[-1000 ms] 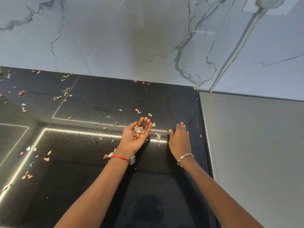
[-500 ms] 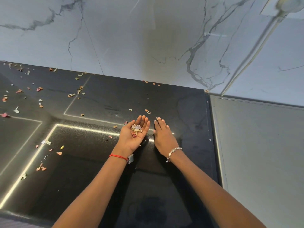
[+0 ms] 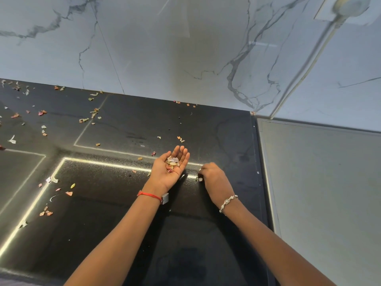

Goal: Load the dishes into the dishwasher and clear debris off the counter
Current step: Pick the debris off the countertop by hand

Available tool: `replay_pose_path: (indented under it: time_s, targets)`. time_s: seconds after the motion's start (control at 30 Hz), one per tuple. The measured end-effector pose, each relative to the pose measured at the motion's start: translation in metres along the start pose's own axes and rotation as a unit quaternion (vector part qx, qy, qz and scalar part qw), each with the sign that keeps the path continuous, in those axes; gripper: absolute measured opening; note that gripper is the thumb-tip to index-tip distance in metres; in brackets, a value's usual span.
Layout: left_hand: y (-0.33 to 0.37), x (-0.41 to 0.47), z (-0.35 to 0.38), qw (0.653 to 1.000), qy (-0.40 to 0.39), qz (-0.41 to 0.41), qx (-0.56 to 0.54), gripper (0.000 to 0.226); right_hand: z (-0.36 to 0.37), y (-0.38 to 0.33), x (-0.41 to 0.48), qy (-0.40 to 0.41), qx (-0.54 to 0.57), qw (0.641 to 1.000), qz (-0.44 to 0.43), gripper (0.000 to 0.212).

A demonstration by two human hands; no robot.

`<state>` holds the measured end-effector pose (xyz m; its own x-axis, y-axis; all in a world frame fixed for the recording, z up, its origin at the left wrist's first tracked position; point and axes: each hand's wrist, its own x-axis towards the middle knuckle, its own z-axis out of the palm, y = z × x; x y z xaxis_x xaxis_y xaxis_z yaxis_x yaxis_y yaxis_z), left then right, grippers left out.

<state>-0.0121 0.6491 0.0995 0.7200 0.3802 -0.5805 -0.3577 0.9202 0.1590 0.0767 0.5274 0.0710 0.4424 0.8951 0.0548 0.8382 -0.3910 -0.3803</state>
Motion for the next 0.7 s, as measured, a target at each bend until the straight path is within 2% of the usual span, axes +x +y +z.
replay_pose_path:
  time_s: [0.1,0.2,0.4,0.47,0.6,0.7]
  targets:
    - [0.000,0.002,-0.003,1.000,0.003,0.000,0.001,0.037,-0.019,-0.004,0.013,0.114,0.178,0.972,0.102,0.013]
    - [-0.003,0.005,-0.004,1.000,0.003,-0.007,0.015,0.038,-0.034,-0.018,0.022,0.146,0.283,0.942,0.108,0.010]
    - [-0.005,0.014,0.009,1.000,-0.007,-0.016,0.020,0.034,-0.037,-0.044,0.037,0.058,0.251,0.966,0.021,0.024]
    - [-0.002,0.018,0.014,1.000,-0.013,-0.015,0.019,0.034,-0.036,-0.044,0.046,0.084,0.249,0.965,0.020,0.023]
    - [0.010,0.029,0.026,1.000,0.001,0.001,-0.007,0.033,-0.042,-0.039,0.075,0.189,0.269,0.944,-0.005,0.017]
    - [0.026,0.037,0.032,0.999,0.008,0.003,-0.050,0.034,-0.048,-0.020,0.112,0.212,0.257,0.942,0.036,0.020]
